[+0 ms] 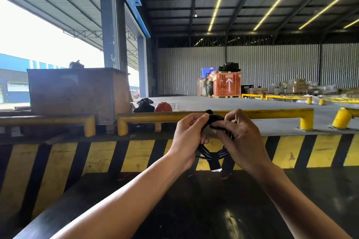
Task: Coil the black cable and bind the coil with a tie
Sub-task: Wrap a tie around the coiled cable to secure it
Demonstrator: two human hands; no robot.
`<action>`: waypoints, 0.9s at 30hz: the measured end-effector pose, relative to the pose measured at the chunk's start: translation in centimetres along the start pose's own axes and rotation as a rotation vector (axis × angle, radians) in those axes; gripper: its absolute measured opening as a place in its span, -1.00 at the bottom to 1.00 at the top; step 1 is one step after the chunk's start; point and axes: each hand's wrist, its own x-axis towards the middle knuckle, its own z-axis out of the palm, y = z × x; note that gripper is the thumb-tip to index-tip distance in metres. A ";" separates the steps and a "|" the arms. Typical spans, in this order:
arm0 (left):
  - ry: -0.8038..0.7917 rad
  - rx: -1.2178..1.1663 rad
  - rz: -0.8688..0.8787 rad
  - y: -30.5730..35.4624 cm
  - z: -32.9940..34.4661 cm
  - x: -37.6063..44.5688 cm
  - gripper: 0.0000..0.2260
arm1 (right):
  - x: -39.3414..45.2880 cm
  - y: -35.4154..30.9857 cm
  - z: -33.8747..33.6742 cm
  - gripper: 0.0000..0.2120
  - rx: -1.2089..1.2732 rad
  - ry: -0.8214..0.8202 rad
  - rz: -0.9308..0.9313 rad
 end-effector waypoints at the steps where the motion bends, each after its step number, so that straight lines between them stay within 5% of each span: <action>1: 0.004 0.014 0.007 0.0 0.0 0.0 -0.83 | 0.1 -0.1 -0.2 -0.77 0.020 -0.008 -0.003; 12: -0.064 0.422 0.155 0.3 -1.0 0.3 -0.80 | 1.5 0.1 -2.4 -0.89 0.440 -0.099 0.166; 27: -0.251 0.509 0.231 0.7 -2.0 0.2 -0.72 | 1.4 0.0 -0.4 -0.77 0.649 -0.086 0.413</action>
